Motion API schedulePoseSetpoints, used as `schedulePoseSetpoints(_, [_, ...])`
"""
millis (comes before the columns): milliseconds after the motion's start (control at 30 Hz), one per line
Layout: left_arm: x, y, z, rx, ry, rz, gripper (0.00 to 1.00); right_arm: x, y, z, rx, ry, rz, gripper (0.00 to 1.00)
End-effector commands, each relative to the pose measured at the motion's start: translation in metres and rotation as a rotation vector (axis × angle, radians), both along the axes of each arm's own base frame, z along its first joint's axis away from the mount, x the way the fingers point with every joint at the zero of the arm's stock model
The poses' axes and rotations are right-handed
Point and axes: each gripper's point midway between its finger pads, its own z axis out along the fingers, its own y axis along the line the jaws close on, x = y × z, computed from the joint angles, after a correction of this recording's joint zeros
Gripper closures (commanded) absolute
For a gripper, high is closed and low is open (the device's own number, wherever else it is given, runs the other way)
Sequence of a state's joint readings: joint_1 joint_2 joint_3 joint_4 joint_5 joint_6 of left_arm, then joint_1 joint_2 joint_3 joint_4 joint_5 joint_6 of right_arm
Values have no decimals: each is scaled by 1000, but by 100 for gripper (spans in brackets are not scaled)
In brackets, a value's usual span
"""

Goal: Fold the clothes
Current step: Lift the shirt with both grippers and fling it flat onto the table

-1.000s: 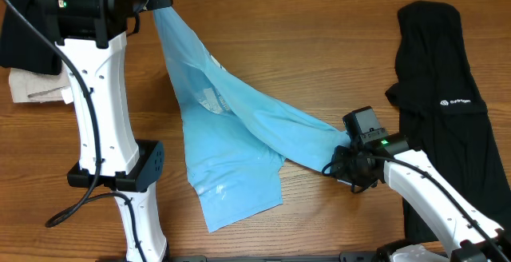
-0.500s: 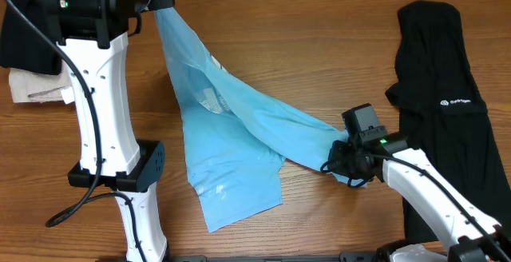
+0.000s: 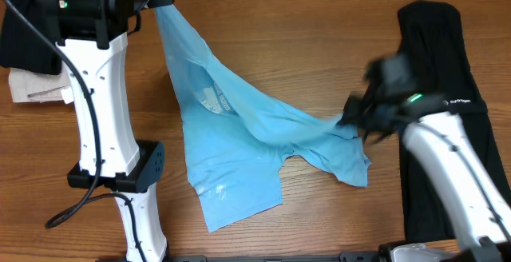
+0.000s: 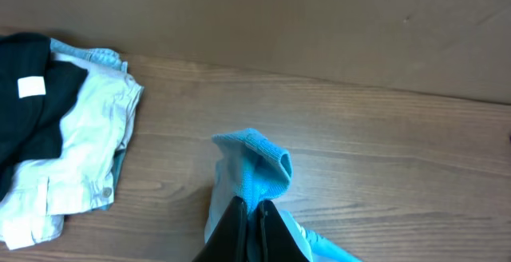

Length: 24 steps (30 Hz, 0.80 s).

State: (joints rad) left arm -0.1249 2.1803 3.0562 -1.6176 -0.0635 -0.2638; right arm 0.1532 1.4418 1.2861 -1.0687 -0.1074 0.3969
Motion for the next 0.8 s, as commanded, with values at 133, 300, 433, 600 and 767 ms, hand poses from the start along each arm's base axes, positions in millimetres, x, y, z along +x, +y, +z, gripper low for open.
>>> schedulePoseSetpoints(133, [-95,17,121,-34,-315,40,96,3,-41,201,-71,-411,11,96])
schedulePoseSetpoints(300, [-170,31,184,-64,-524,65,96,-38,-51,276,-101,-555,-2,96])
schedulePoseSetpoints(433, [-239,55,221,-55,-684,147,96,-80,-55,318,-113,-663,-16,96])
schedulePoseSetpoints(600, [-329,73,259,-87,-903,193,96,-149,-56,371,-106,-884,-32,96])
schedulePoseSetpoints(767, [-371,86,267,-90,-982,236,96,-205,-61,397,-108,-1043,-62,96])
